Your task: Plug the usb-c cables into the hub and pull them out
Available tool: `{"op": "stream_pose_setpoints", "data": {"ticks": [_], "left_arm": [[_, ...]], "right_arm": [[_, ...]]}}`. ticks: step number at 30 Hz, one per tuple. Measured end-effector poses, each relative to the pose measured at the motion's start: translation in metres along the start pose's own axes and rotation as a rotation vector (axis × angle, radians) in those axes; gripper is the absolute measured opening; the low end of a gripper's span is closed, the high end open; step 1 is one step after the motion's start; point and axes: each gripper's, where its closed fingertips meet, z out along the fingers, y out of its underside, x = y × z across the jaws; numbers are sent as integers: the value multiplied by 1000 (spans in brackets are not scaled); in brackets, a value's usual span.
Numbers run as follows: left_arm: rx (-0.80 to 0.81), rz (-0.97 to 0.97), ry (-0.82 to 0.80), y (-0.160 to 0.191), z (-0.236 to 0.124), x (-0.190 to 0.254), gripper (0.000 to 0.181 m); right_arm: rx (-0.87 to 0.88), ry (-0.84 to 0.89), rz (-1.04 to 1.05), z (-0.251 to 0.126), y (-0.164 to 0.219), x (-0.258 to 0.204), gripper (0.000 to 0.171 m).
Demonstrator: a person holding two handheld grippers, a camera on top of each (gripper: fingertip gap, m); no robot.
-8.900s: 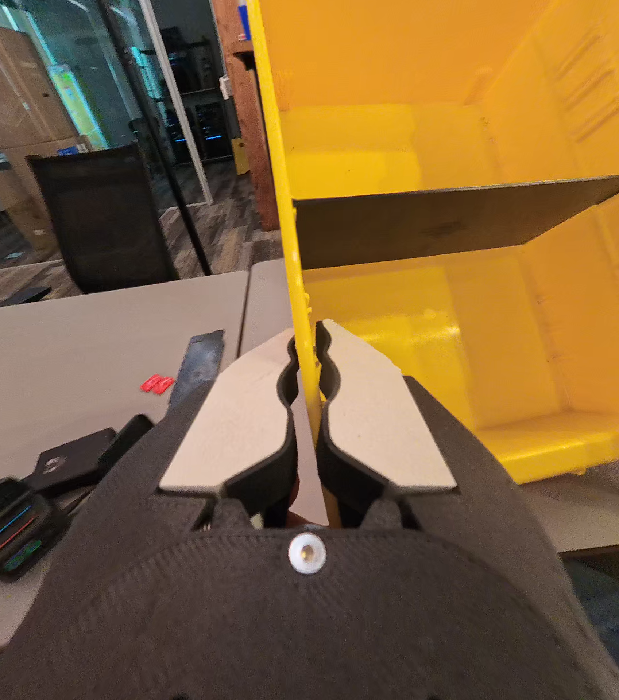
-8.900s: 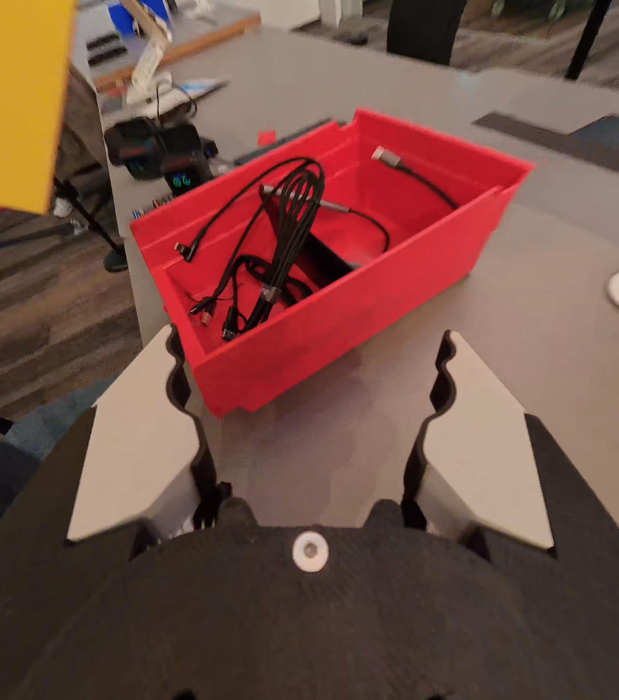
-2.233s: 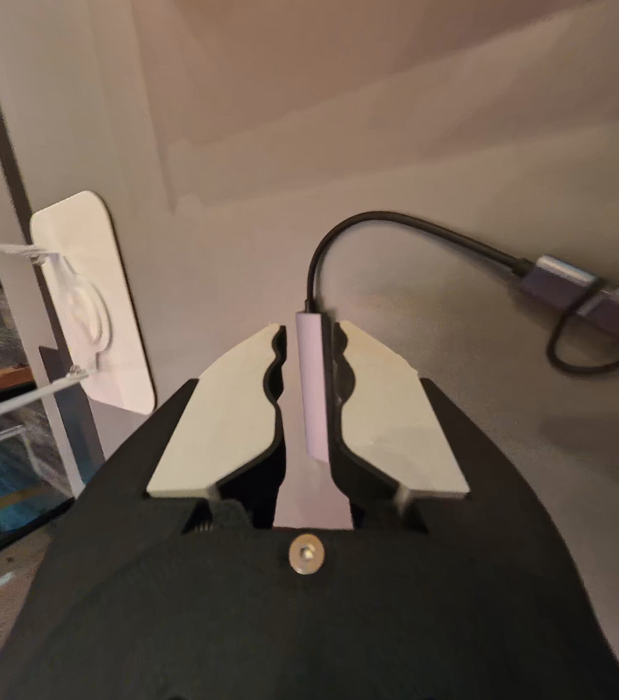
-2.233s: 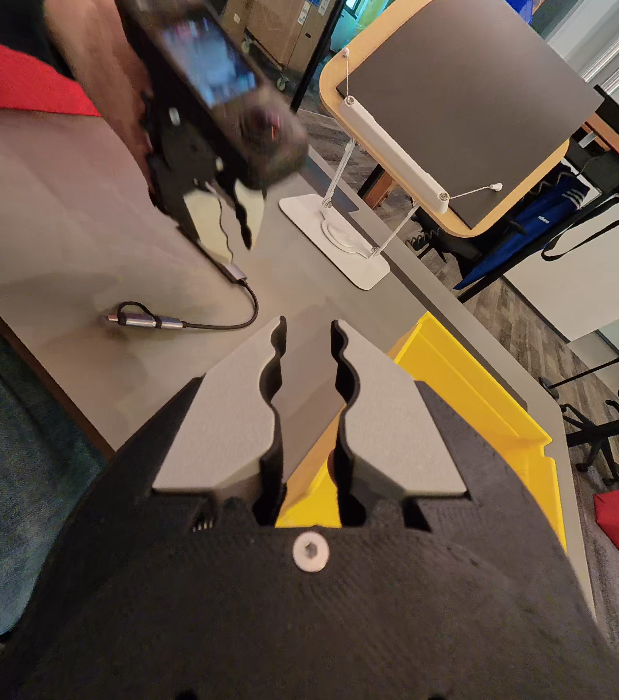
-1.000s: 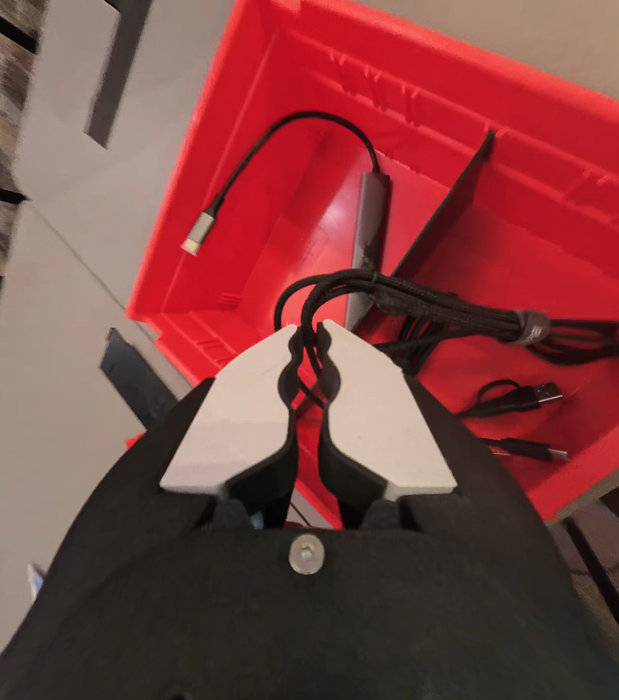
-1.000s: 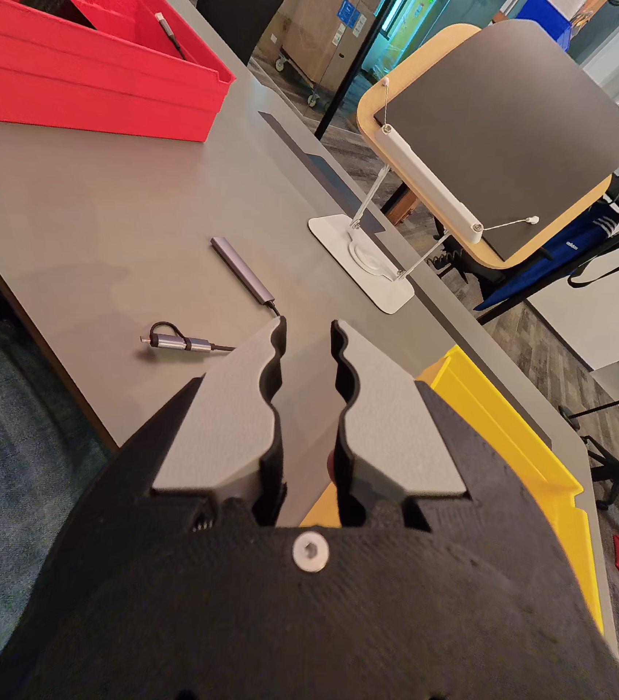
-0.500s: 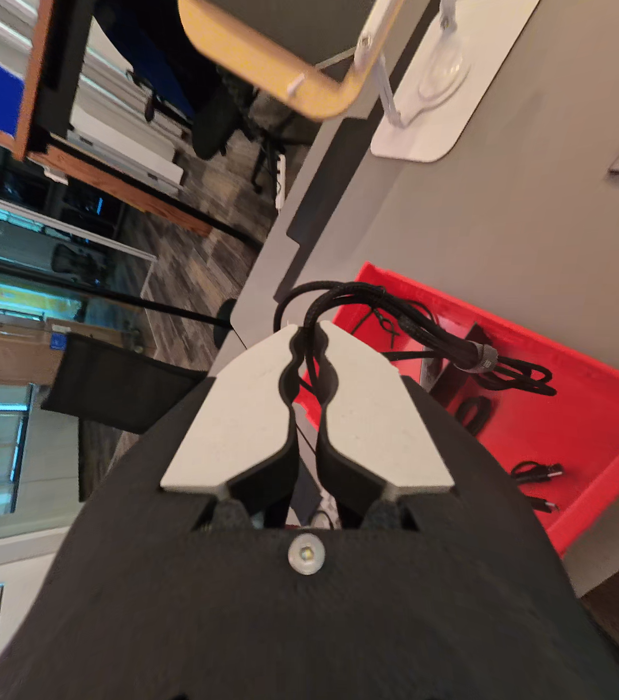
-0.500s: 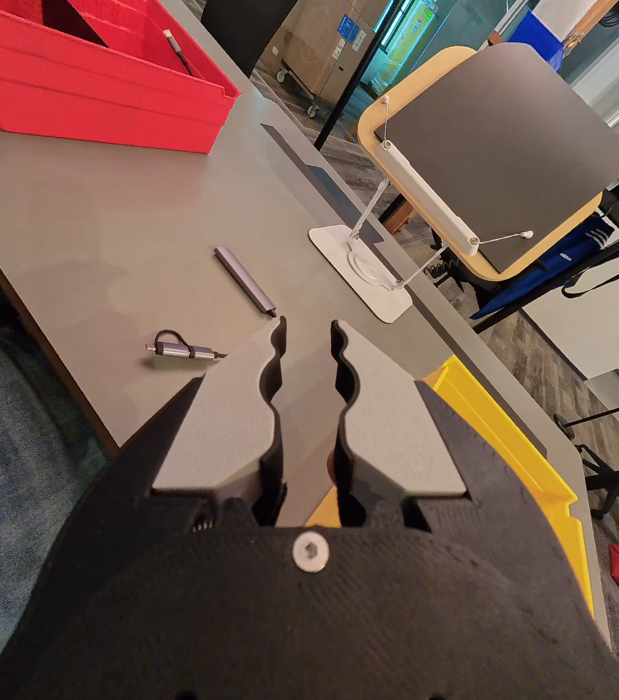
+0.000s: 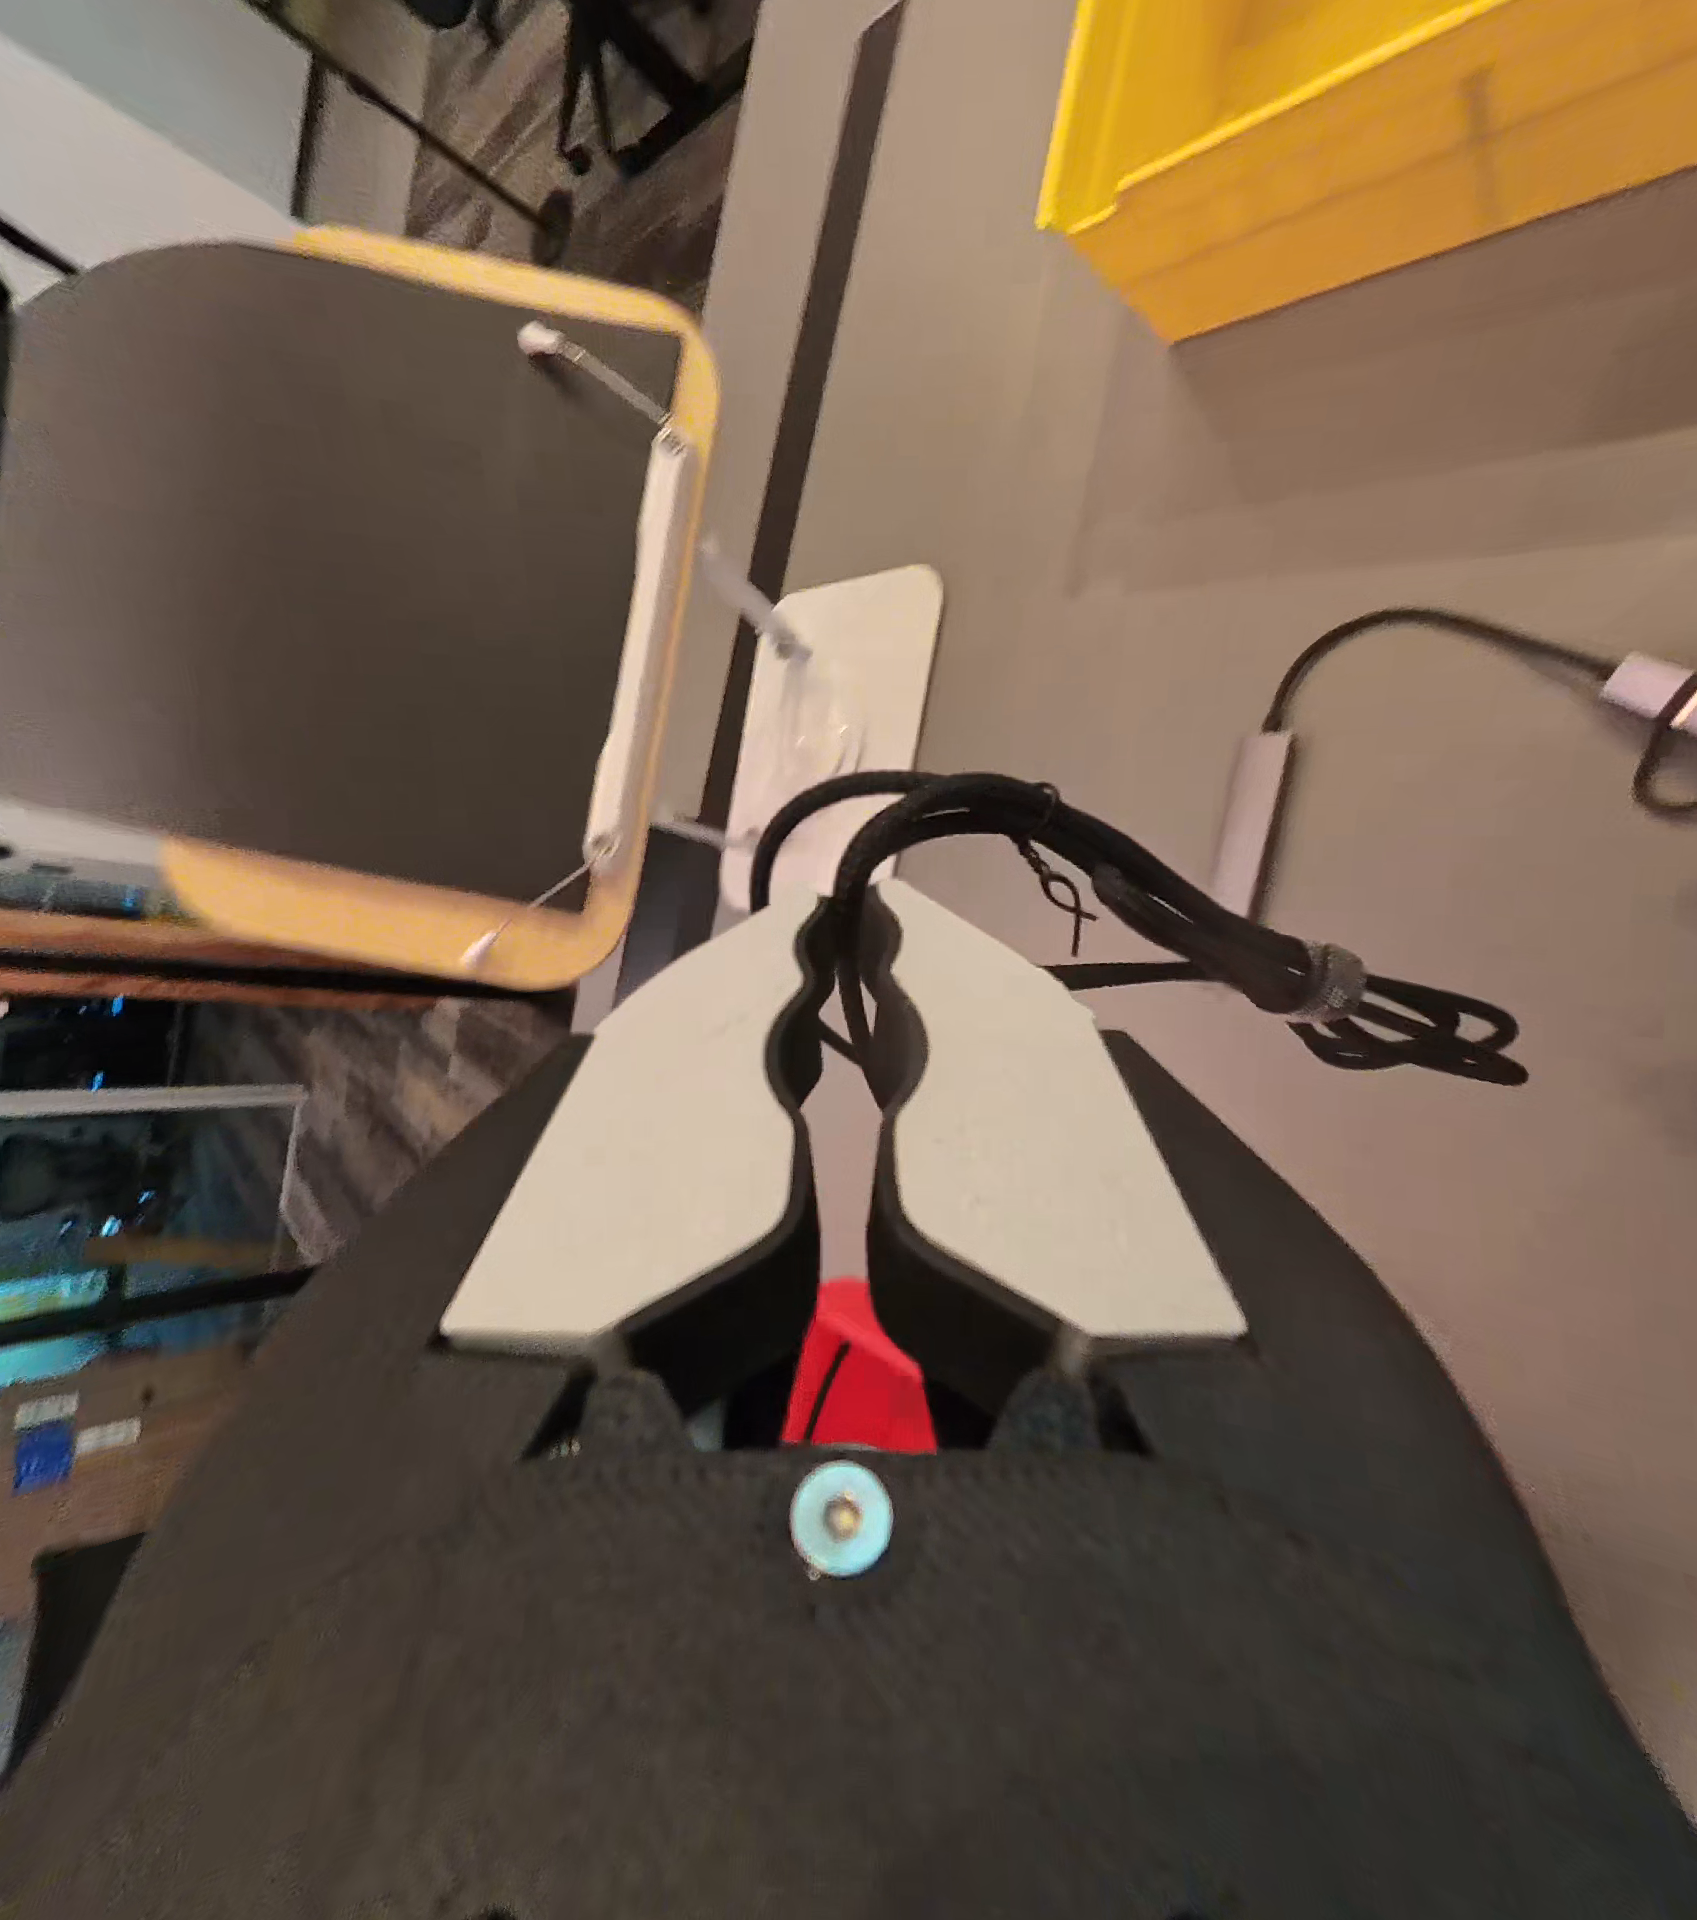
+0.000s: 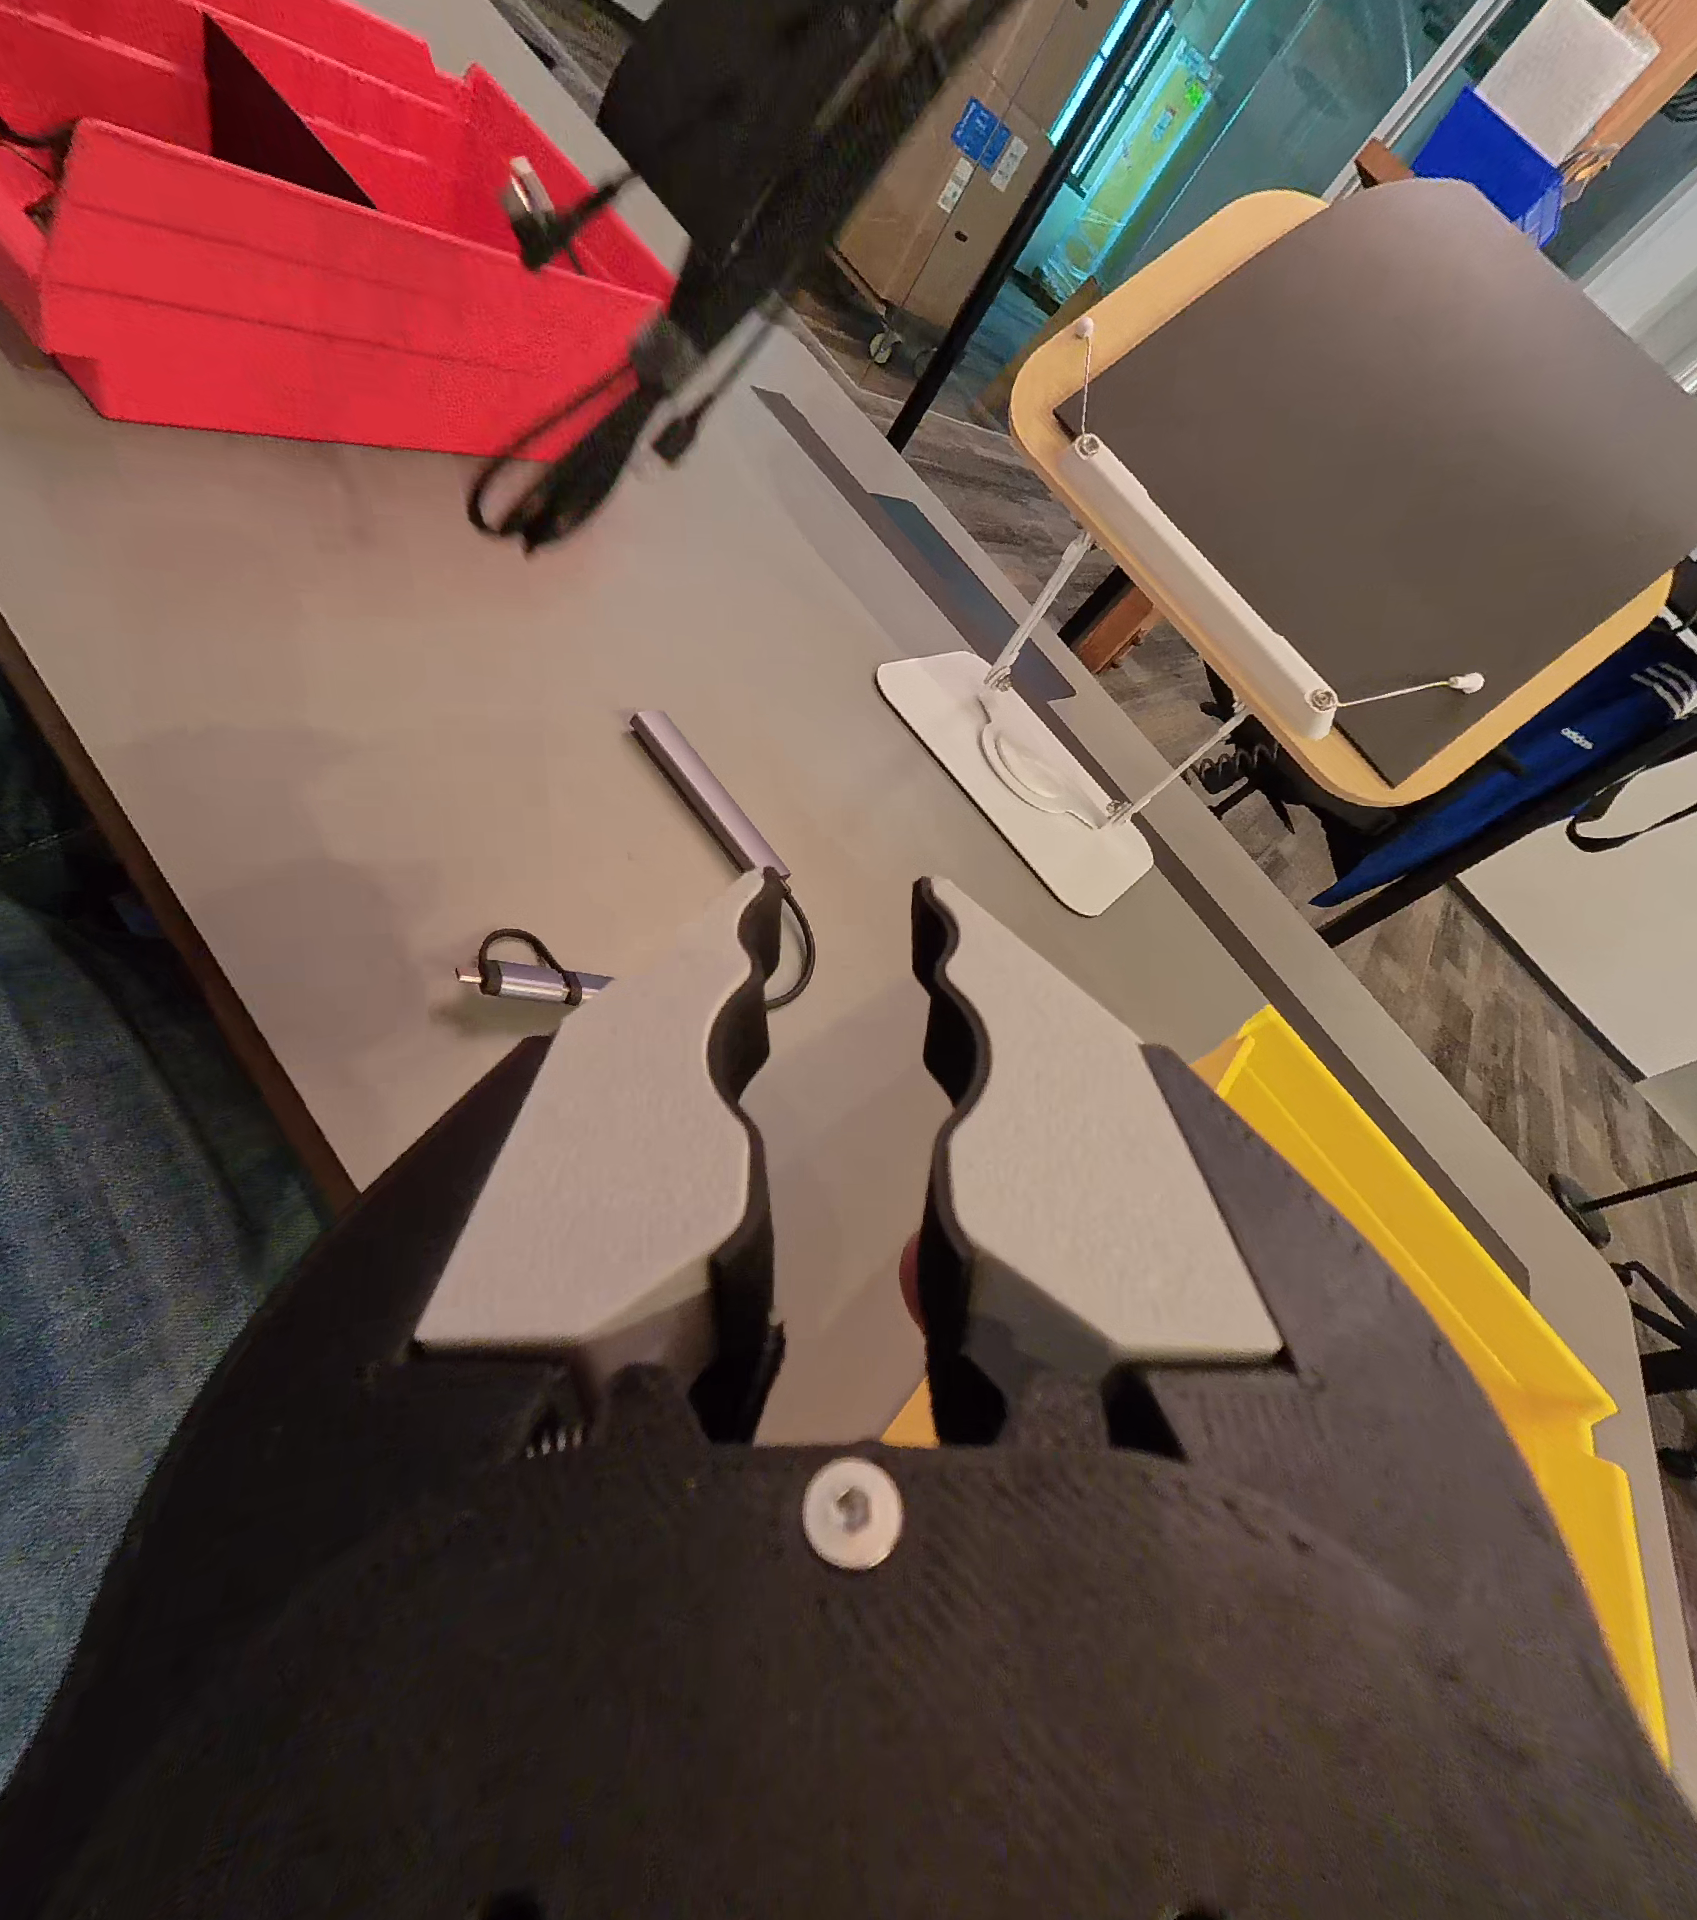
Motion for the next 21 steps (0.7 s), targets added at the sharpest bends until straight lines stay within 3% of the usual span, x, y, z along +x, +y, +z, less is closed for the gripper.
{"op": "stream_pose_setpoints", "data": {"ticks": [12, 15, 21], "left_arm": [[26, 39, 334, -95, 155, 79, 4], [25, 122, 361, -113, 186, 100, 4], [-8, 228, 437, -120, 229, 145, 10]], "right_arm": [[-20, 8, 42, -13, 18, -1, 22], [-27, 12, 53, -15, 23, 2, 22], [-36, 13, 74, -16, 31, 3, 22]]}}
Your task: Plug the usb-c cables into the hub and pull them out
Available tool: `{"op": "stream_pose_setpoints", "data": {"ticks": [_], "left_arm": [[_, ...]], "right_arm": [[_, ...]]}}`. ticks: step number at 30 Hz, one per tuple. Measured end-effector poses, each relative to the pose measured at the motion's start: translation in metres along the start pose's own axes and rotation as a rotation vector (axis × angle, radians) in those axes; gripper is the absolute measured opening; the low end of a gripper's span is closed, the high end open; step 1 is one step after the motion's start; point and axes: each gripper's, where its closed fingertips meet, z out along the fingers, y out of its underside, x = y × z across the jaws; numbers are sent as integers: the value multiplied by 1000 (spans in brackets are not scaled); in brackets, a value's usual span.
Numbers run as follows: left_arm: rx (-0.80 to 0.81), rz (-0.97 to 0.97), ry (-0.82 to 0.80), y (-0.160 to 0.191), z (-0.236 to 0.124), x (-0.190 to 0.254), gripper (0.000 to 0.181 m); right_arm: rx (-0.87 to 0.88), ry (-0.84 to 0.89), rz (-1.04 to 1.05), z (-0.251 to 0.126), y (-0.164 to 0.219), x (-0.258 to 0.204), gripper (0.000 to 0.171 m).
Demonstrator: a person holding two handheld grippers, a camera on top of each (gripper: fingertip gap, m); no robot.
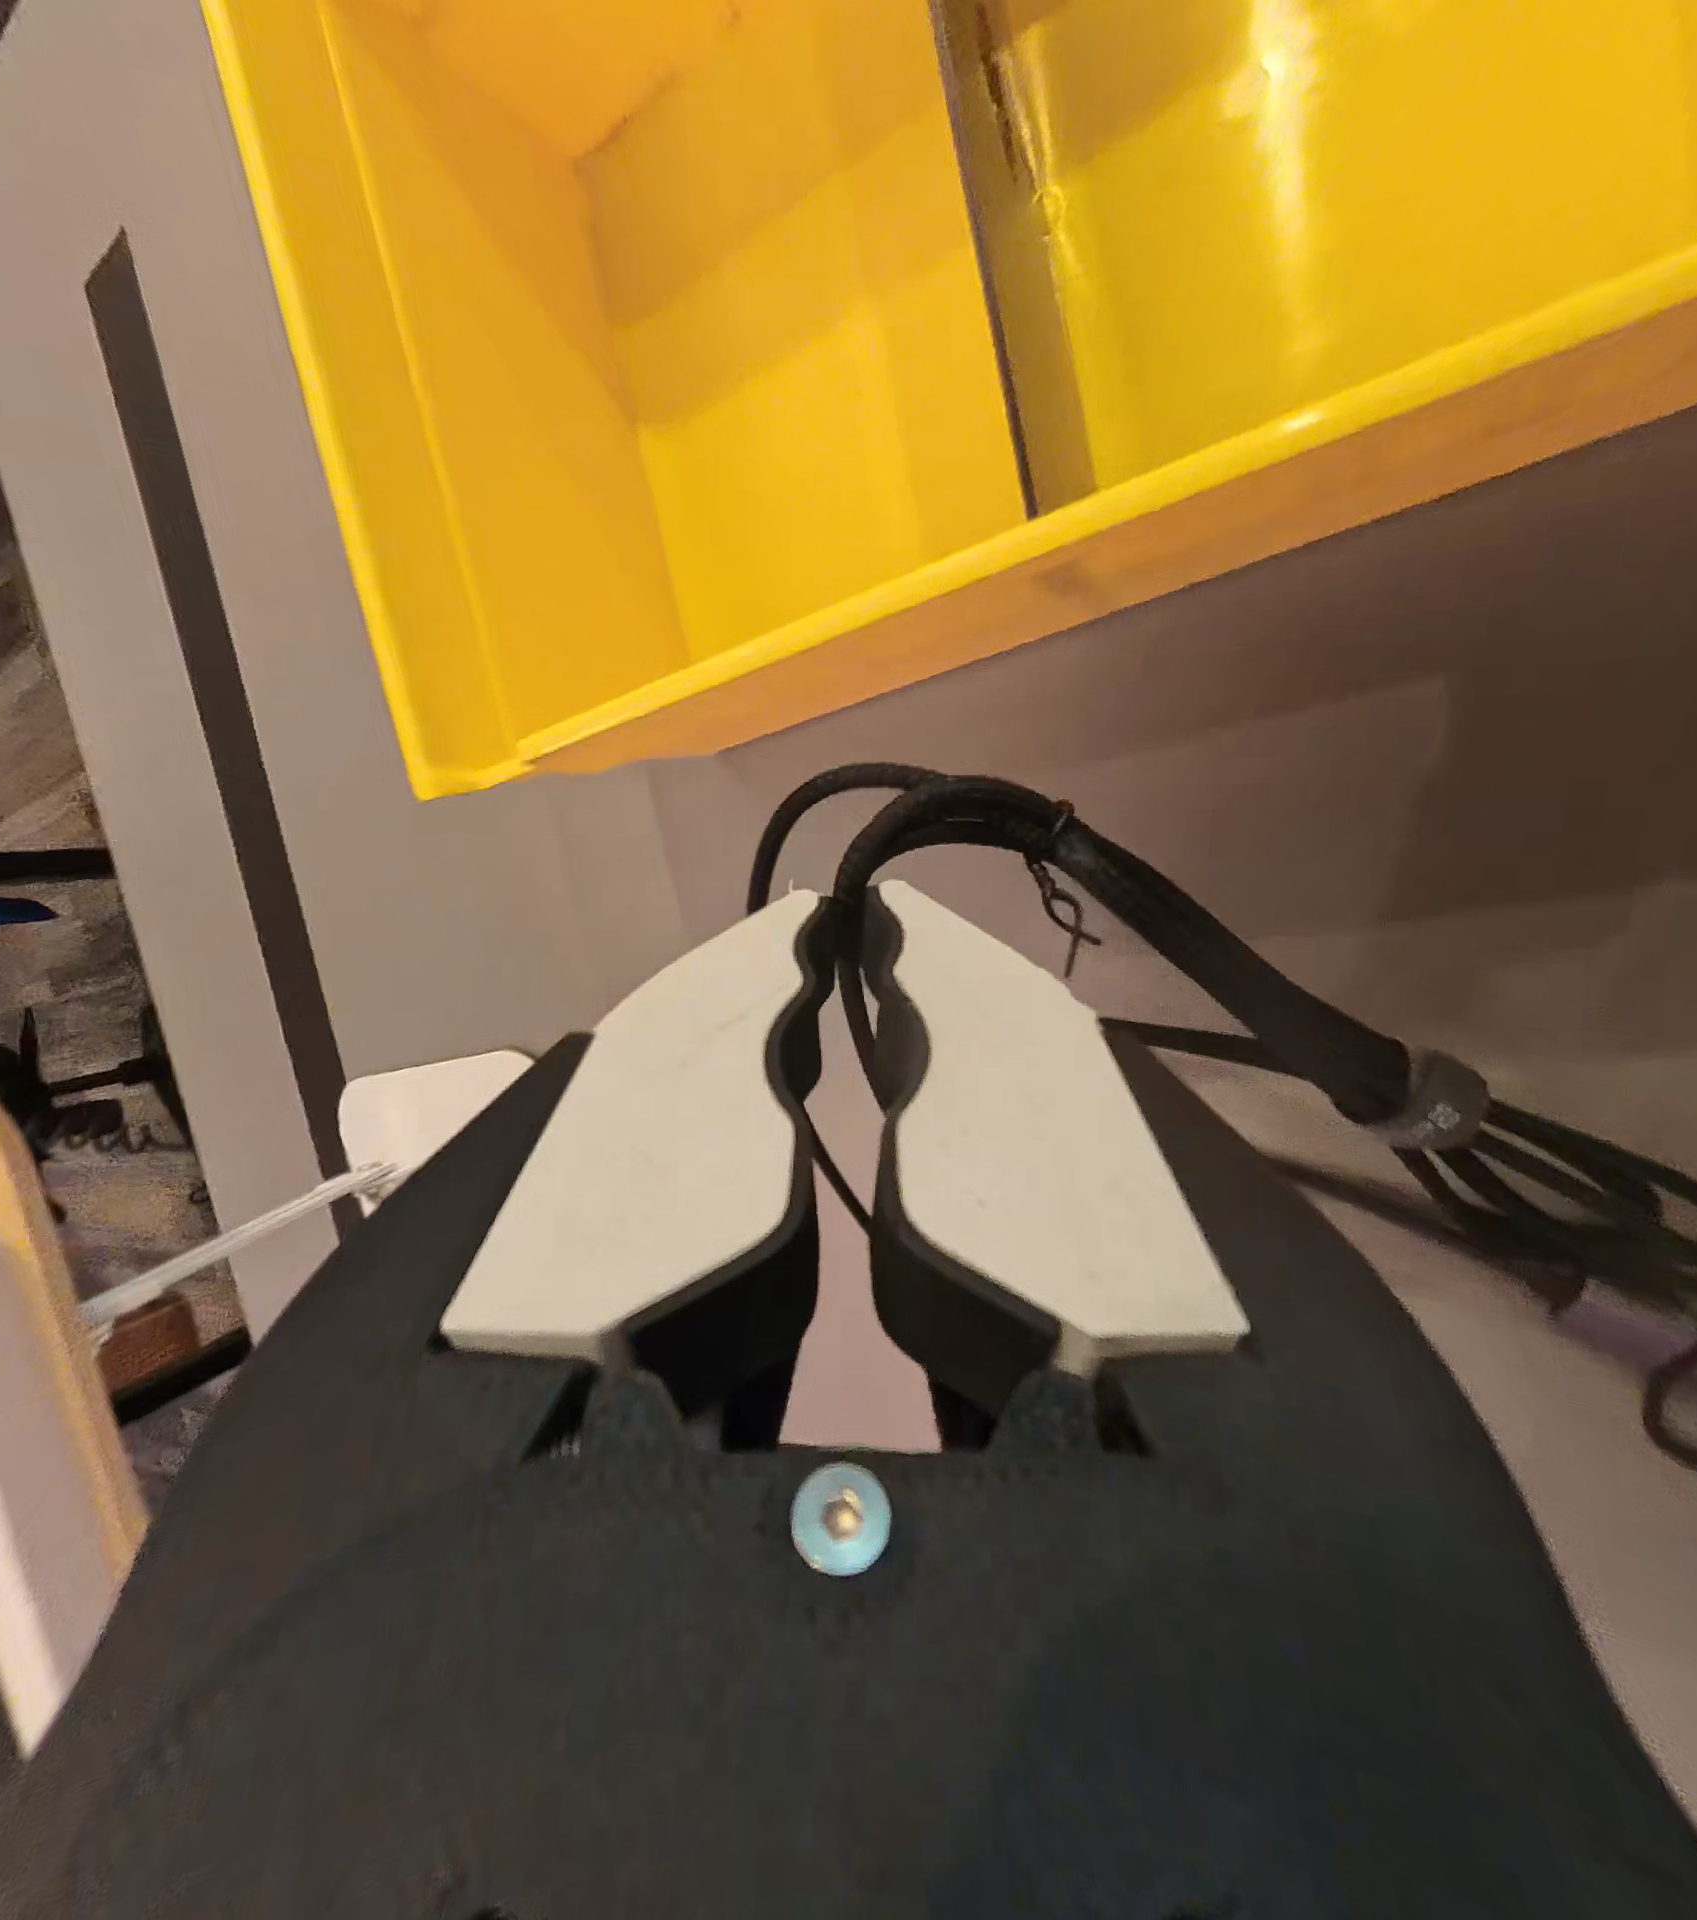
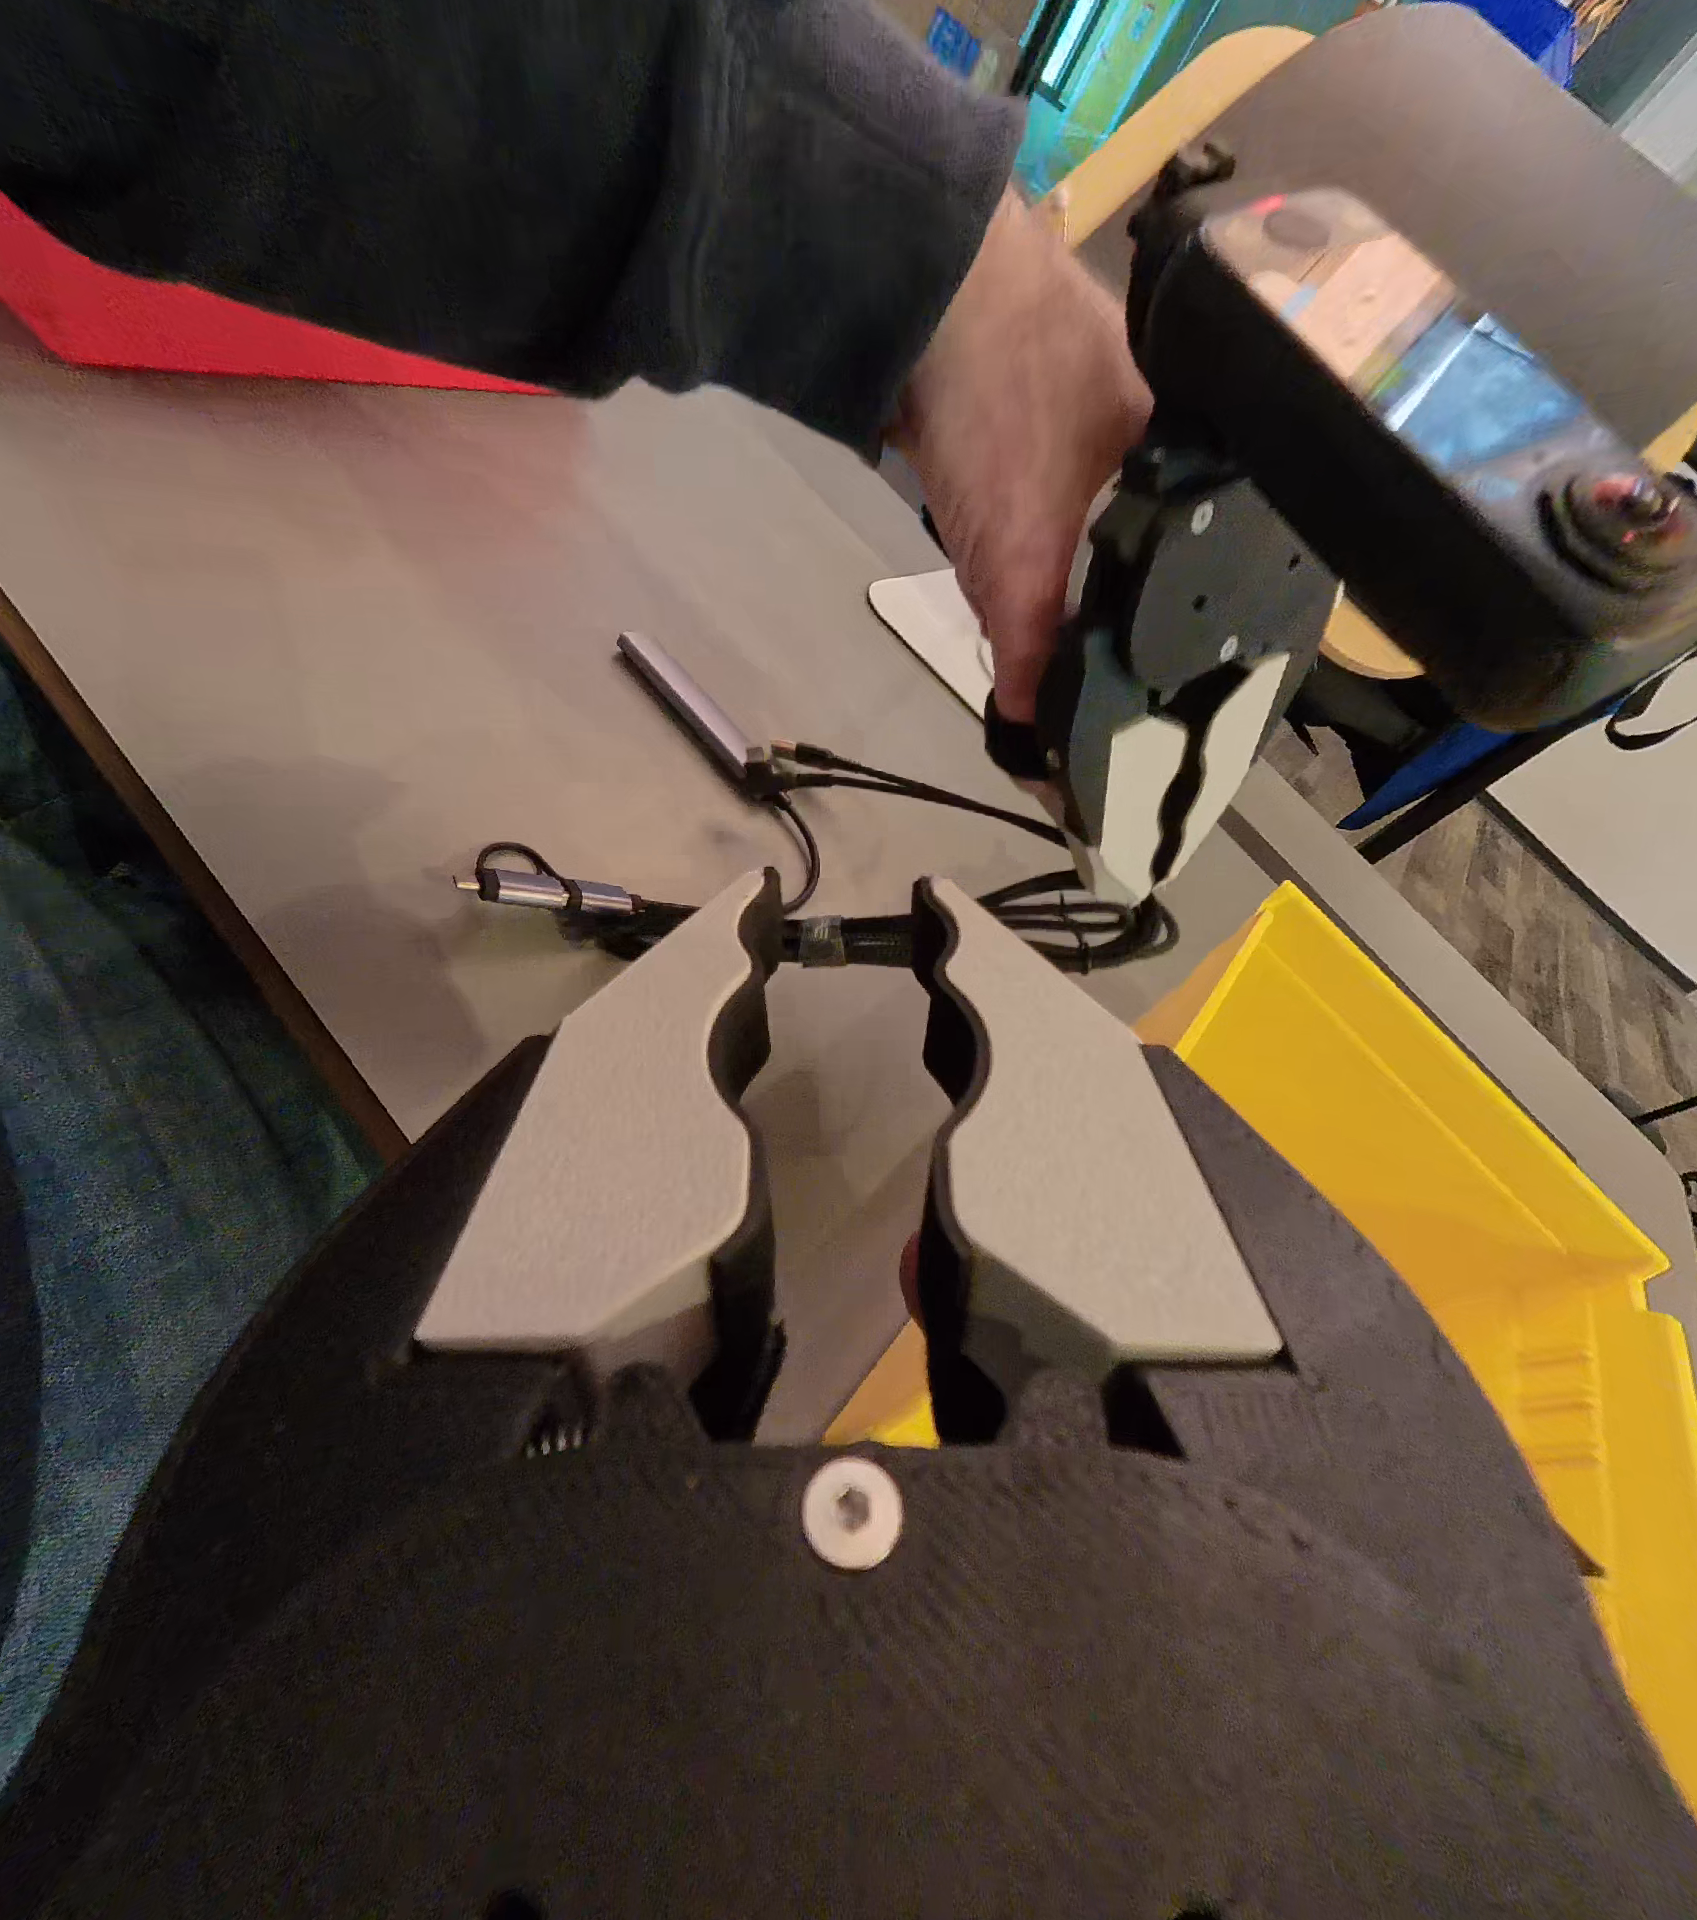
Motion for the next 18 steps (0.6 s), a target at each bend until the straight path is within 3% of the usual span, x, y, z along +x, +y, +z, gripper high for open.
{"op": "stream_pose_setpoints", "data": {"ticks": [4, 7, 9, 13, 18], "left_arm": [[14, -18, 11, 4, 10, 9, 22], [56, -80, -9, 14, -8, 9, 29], [73, -80, -67, 29, -30, 9, 23], [-63, -63, -99, 101, -60, 30, 22], [-191, -163, 34, 186, -55, 74, 28]], "right_arm": [[-5, -7, -1, 2, 3, -2, 22], [-5, -14, -3, 2, 2, -4, 22], [-1, -17, -5, 1, 1, -4, 22], [-2, -37, -7, 5, 0, -10, 22], [11, -73, -43, 16, -14, -24, 22]]}}
